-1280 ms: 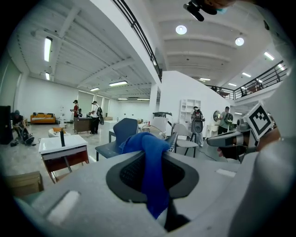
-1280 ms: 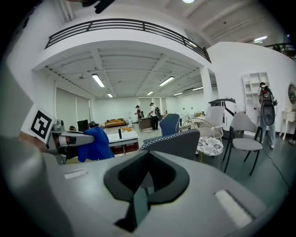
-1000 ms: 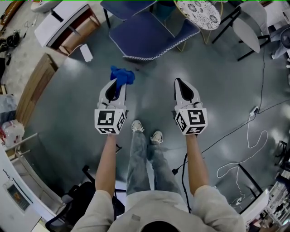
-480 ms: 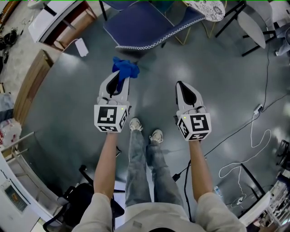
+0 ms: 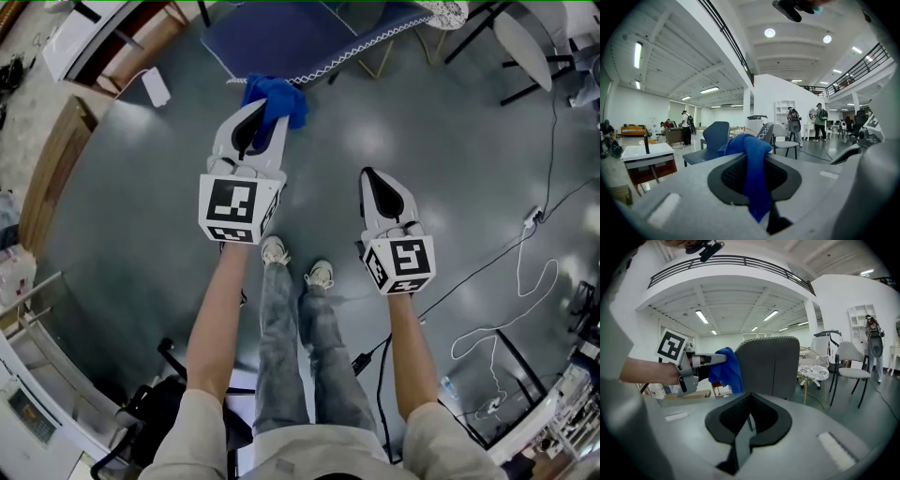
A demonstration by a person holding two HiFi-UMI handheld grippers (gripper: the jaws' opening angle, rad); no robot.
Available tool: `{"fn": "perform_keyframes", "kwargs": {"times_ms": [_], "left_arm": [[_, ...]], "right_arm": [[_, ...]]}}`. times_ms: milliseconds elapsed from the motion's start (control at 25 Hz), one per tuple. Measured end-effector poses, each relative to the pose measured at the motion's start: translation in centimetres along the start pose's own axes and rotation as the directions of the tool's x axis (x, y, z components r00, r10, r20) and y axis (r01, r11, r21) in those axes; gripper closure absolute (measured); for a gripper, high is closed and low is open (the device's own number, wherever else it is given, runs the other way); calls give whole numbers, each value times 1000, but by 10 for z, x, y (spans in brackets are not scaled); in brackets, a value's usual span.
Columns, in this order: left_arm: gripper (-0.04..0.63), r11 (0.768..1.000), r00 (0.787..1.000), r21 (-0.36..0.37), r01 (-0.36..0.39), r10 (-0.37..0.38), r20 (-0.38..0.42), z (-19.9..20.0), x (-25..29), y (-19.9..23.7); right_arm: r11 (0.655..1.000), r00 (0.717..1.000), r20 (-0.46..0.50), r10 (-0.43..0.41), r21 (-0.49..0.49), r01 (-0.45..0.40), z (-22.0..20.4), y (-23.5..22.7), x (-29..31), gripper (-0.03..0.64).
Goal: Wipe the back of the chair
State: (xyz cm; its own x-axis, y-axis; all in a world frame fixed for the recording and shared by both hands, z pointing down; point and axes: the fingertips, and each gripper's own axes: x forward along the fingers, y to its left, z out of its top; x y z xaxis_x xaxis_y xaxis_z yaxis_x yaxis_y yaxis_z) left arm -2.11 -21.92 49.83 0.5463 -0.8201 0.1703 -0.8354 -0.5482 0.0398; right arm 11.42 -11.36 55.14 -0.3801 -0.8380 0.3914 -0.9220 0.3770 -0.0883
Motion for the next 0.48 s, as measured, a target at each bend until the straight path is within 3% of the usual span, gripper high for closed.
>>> {"fn": "perform_keyframes", "kwargs": {"times_ms": [240,480], "left_arm": [[532,1000,1000,-1,9,-9,12,-9,7,4],[532,1000,999,-14,-5,4,-39,-46,10,17]], "right_arm": [[1000,1000,-17,-5,13,5,-12,-3,11,617],[1000,1000,-11,19,20,-19,-14,6,30,617]]}}
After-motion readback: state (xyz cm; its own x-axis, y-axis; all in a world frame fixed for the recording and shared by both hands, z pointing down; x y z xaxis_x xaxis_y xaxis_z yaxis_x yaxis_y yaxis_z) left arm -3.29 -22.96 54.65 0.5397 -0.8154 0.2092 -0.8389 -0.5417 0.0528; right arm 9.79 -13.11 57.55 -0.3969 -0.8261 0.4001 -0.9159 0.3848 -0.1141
